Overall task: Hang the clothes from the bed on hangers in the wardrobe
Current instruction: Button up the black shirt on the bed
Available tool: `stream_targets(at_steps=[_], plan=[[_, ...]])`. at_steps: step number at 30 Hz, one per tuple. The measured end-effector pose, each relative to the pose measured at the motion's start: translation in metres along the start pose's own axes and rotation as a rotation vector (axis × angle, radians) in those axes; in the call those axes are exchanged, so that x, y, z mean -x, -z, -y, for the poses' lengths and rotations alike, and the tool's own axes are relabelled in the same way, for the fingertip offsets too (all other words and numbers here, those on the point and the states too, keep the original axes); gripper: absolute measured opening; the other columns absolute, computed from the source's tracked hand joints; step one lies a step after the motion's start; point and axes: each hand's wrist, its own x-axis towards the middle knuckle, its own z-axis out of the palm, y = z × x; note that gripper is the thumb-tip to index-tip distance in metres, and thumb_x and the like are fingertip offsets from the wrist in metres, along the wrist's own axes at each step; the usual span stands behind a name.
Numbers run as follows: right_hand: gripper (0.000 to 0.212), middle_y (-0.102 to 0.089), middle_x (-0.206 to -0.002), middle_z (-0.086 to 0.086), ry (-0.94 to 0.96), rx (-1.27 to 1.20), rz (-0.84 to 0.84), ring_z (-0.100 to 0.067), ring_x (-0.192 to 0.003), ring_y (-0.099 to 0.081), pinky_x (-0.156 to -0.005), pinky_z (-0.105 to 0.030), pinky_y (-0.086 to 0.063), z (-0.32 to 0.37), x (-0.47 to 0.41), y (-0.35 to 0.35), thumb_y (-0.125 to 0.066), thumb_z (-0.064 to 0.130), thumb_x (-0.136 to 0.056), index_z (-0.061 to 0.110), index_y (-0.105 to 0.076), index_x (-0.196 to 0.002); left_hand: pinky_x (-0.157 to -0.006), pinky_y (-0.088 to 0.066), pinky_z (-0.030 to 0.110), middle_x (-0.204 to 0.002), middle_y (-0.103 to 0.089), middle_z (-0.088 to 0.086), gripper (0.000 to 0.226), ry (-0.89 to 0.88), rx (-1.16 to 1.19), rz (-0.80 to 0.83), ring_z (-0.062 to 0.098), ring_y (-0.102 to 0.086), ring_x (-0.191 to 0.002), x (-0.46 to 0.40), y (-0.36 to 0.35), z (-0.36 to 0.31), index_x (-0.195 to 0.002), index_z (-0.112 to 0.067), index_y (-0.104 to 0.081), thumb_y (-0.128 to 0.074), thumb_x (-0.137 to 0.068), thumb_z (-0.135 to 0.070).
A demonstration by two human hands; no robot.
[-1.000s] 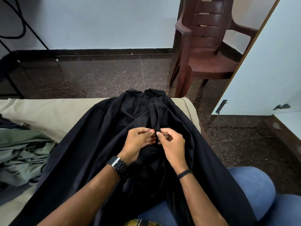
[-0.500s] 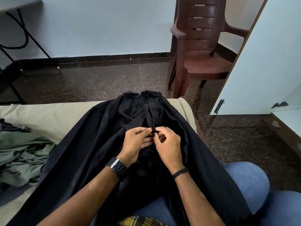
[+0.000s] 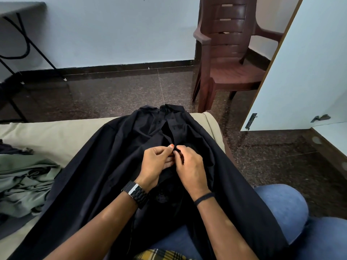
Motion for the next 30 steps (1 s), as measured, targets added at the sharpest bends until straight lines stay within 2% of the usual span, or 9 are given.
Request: stream_targets(at_steps=[8, 12, 14, 16, 20, 26, 30], plan=[[0.015, -0.061, -0.077, -0.002, -0.034, -0.031, -0.053, -0.014, -0.069, -0.057, -0.065, -0.028, -0.050, 0.0011, 0.0012, -0.0017, -0.059, 0.014, -0.094, 0.008, -0.072, -0.099, -0.070, -0.057, 0.020, -0.087, -0.074, 0.014, 0.020, 0.013, 0.074, 0.033, 0.015, -0.071, -0.078, 0.0033, -0.0013, 0.0008, -0.092, 0.003, -0.070, -0.062, -0.092, -0.016], [0.016, -0.066, -0.082, -0.001, -0.105, -0.145, -0.072, -0.011, -0.073, -0.062, -0.070, -0.017, -0.049, 0.0010, -0.0003, -0.0014, -0.066, 0.010, -0.089, 0.009, -0.072, -0.103, -0.070, -0.057, 0.021, -0.087, -0.074, 0.014, 0.020, 0.031, 0.124, 0.052, 0.018, -0.072, -0.081, 0.0015, -0.0009, -0.0004, -0.089, 0.001, -0.069, -0.056, -0.095, -0.013], [0.013, -0.067, -0.080, 0.004, -0.169, -0.235, -0.090, -0.005, -0.073, -0.063, -0.069, -0.008, -0.046, 0.0007, -0.0015, -0.0006, -0.069, 0.010, -0.086, 0.011, -0.071, -0.099, -0.073, -0.058, 0.022, -0.087, -0.074, 0.013, 0.021, 0.043, 0.134, 0.061, 0.018, -0.072, -0.082, -0.0010, -0.0006, -0.0009, -0.088, 0.001, -0.068, -0.055, -0.096, -0.014], [0.008, -0.065, -0.075, 0.013, -0.211, -0.310, -0.094, 0.001, -0.074, -0.063, -0.066, -0.004, -0.044, 0.0012, -0.0015, 0.0000, -0.070, 0.010, -0.086, 0.014, -0.069, -0.093, -0.073, -0.057, 0.022, -0.084, -0.073, 0.010, 0.021, 0.049, 0.134, 0.067, 0.016, -0.070, -0.081, -0.0032, 0.0010, -0.0007, -0.086, -0.002, -0.068, -0.055, -0.096, -0.015], [0.007, -0.064, -0.073, 0.015, -0.221, -0.367, -0.097, 0.004, -0.073, -0.063, -0.064, -0.003, -0.044, 0.0007, -0.0012, -0.0001, -0.069, 0.009, -0.086, 0.016, -0.068, -0.087, -0.071, -0.056, 0.021, -0.085, -0.073, 0.009, 0.022, 0.054, 0.136, 0.096, 0.016, -0.070, -0.084, -0.0051, 0.0043, 0.0010, -0.084, -0.004, -0.068, -0.055, -0.096, -0.016], [0.004, -0.065, -0.073, 0.014, -0.195, -0.366, -0.103, 0.001, -0.071, -0.063, -0.063, -0.005, -0.045, 0.0008, -0.0006, -0.0004, -0.068, 0.012, -0.087, 0.016, -0.069, -0.088, -0.081, -0.056, 0.027, -0.093, -0.073, 0.014, 0.023, 0.010, 0.047, 0.089, 0.021, -0.070, -0.089, -0.0064, 0.0037, 0.0020, -0.087, -0.003, -0.068, -0.055, -0.096, -0.019], [0.006, -0.064, -0.070, 0.014, -0.227, -0.396, -0.093, 0.000, -0.069, -0.062, -0.062, -0.007, -0.044, -0.0005, -0.0022, 0.0007, -0.067, 0.015, -0.088, 0.020, -0.068, -0.084, -0.071, -0.055, 0.022, -0.083, -0.073, 0.008, 0.026, -0.008, 0.018, 0.109, 0.016, -0.070, -0.083, -0.0052, 0.0030, 0.0012, -0.077, -0.008, -0.067, -0.053, -0.097, -0.019]])
